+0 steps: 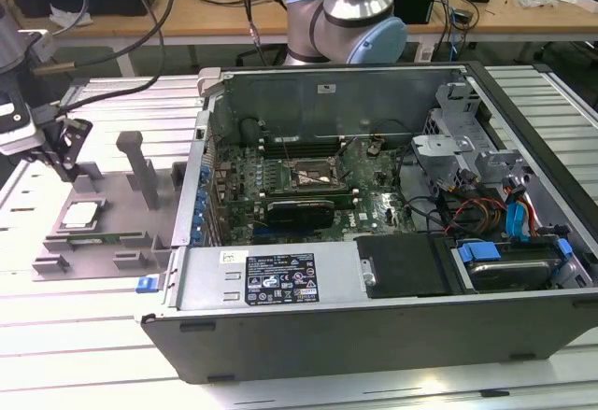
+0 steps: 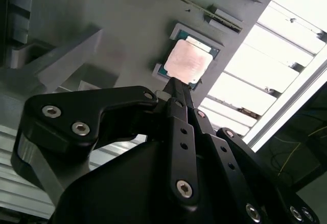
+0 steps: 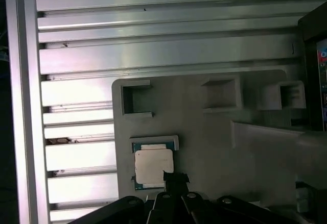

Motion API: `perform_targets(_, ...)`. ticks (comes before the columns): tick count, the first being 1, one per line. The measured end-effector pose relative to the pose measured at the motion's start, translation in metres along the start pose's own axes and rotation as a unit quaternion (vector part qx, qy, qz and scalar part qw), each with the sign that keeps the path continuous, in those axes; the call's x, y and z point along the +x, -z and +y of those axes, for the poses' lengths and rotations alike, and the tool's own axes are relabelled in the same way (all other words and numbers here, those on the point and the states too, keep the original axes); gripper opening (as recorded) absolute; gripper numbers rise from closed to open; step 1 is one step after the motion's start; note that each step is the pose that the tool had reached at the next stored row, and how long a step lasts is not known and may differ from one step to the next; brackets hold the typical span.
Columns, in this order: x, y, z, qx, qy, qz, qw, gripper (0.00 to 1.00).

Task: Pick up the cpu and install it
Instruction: 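Pick up the cpu and move it towards the insertion slot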

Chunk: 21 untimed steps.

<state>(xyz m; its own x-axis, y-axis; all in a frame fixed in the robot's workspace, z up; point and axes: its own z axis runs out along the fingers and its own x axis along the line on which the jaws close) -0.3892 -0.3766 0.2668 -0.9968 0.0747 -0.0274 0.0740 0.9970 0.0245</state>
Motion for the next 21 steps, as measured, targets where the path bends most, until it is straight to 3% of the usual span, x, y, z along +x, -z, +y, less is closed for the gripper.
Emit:
perform_targets(7, 0.0019, -0.0213, -0.0007, 0.0000, 0.001, 0.0001, 1.0000, 0.11)
perform_targets(12, 0.0075, -0.0426, -0.0019, 0.0000, 0.001, 0.0001, 1.0000, 0.11)
perform_targets(17, 0.0146, -0.0562, -0.0030, 0.0000, 0.001, 0.0000, 1.0000, 0.11)
perform_targets(21, 0.0173, -0.0609, -0.0053, -0.0001, 0.001, 0.0001, 1.0000, 0.11)
